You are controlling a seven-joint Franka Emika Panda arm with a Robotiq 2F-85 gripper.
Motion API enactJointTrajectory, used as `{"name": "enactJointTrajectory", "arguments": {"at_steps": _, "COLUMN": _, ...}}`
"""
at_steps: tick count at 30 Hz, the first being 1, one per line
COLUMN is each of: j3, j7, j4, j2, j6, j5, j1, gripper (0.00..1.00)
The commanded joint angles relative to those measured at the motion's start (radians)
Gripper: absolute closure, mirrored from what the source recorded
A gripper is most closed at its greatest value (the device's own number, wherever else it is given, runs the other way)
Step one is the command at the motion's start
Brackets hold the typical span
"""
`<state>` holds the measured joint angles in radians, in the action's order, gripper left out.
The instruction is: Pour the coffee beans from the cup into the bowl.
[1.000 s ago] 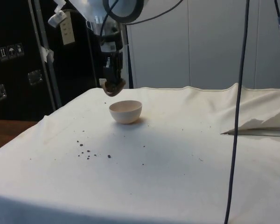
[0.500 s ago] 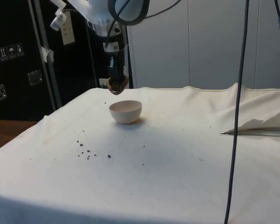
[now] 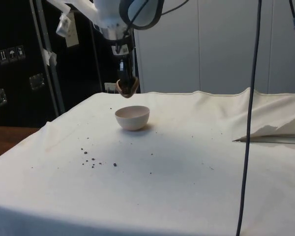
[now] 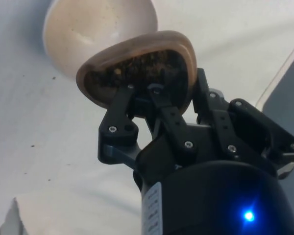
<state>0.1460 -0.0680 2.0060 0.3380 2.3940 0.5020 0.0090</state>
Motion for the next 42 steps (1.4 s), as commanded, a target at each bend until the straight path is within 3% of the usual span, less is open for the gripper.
{"name": "enactJointTrajectory", "arguments": {"at_steps": 1, "j3": 0.009, "j7": -0.011, "j4": -0.005, "j2": 0.004, "j6": -0.001, "j5": 0.029, "j1": 0.005, "gripper": 0.97}}
{"name": "enactJointTrajectory", "arguments": {"at_steps": 7, "j3": 0.022, "j7": -0.021, "j4": -0.006, "j2": 0.006, "j6": 0.002, "j5": 0.086, "j1": 0.003, "gripper": 0.97}}
{"name": "enactJointTrajectory", "arguments": {"at_steps": 8, "j3": 0.014, "j7": -0.012, "j4": -0.001, "j2": 0.003, "j6": 0.000, "j5": 0.068, "j1": 0.000, "gripper": 0.97}}
{"name": "enactJointTrajectory", "arguments": {"at_steps": 17, "j3": 0.040, "j7": -0.051, "j4": -0.009, "j2": 0.007, "j6": 0.003, "j5": 0.167, "j1": 0.004, "gripper": 0.97}}
{"name": "enactJointTrajectory", "arguments": {"at_steps": 18, "j3": 0.033, "j7": -0.042, "j4": -0.003, "j2": 0.004, "j6": 0.001, "j5": 0.151, "j1": 0.000, "gripper": 0.97}}
{"name": "enactJointTrajectory", "arguments": {"at_steps": 25, "j3": 0.043, "j7": -0.113, "j4": -0.007, "j2": 0.007, "j6": 0.010, "j5": 0.243, "j1": 0.005, "gripper": 0.97}}
{"name": "enactJointTrajectory", "arguments": {"at_steps": 26, "j3": 0.035, "j7": -0.103, "j4": -0.003, "j2": 0.004, "j6": 0.002, "j5": 0.229, "j1": 0.000, "gripper": 0.97}}
{"name": "enactJointTrajectory", "arguments": {"at_steps": 27, "j3": 0.043, "j7": -0.123, "j4": -0.007, "j2": 0.007, "j6": 0.011, "j5": 0.253, "j1": 0.005, "gripper": 0.97}}
{"name": "enactJointTrajectory", "arguments": {"at_steps": 34, "j3": 0.042, "j7": -0.224, "j4": 0.003, "j2": 0.004, "j6": 0.025, "j5": 0.343, "j1": 0.008, "gripper": 0.97}}
{"name": "enactJointTrajectory", "arguments": {"at_steps": 35, "j3": 0.035, "j7": -0.188, "j4": -0.002, "j2": 0.007, "j6": 0.009, "j5": 0.308, "j1": 0.001, "gripper": 0.97}}
{"name": "enactJointTrajectory", "arguments": {"at_steps": 36, "j3": 0.042, "j7": -0.224, "j4": 0.003, "j2": 0.004, "j6": 0.025, "j5": 0.343, "j1": 0.008, "gripper": 0.97}}
{"name": "enactJointTrajectory", "arguments": {"at_steps": 42, "j3": 0.038, "j7": -0.326, "j4": 0.034, "j2": -0.009, "j6": 0.039, "j5": 0.421, "j1": 0.013, "gripper": 0.97}}
